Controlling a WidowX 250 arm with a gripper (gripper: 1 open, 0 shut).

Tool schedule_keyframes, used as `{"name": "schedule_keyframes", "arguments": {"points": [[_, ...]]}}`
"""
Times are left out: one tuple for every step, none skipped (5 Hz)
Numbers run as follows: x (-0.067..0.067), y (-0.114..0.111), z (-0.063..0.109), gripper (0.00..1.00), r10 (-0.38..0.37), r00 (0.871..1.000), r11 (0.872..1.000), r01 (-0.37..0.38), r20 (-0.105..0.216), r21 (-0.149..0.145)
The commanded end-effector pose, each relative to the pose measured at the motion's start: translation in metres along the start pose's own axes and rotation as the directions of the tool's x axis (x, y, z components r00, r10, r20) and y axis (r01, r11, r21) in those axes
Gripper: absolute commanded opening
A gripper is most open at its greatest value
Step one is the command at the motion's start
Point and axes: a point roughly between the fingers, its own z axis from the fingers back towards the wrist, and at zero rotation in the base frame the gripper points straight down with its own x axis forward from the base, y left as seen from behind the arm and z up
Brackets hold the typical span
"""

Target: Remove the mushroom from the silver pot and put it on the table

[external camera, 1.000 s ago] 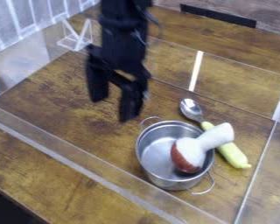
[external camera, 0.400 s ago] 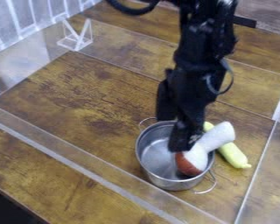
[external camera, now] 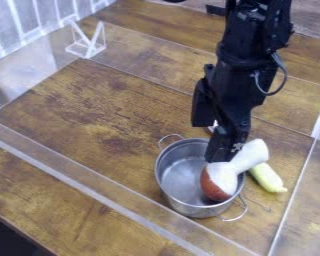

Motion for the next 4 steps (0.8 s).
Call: {"name": "schedule_keyframes", "arguments": {"points": [[-0.006, 0.008, 0.011, 1.0, 0.095, 0.994, 0.995, -0.097, 0.057, 0.026], [0.008, 0.016, 0.009, 1.0, 0.14, 0.988, 0.989, -0.143, 0.071, 0.037], [0.023, 0.025, 0.004, 1.0, 0.15, 0.985, 0.987, -0.154, 0.082, 0.045], [0.027, 0.033, 0.014, 1.0, 0.18, 0.979, 0.982, -0.185, 0.09, 0.044]]}}
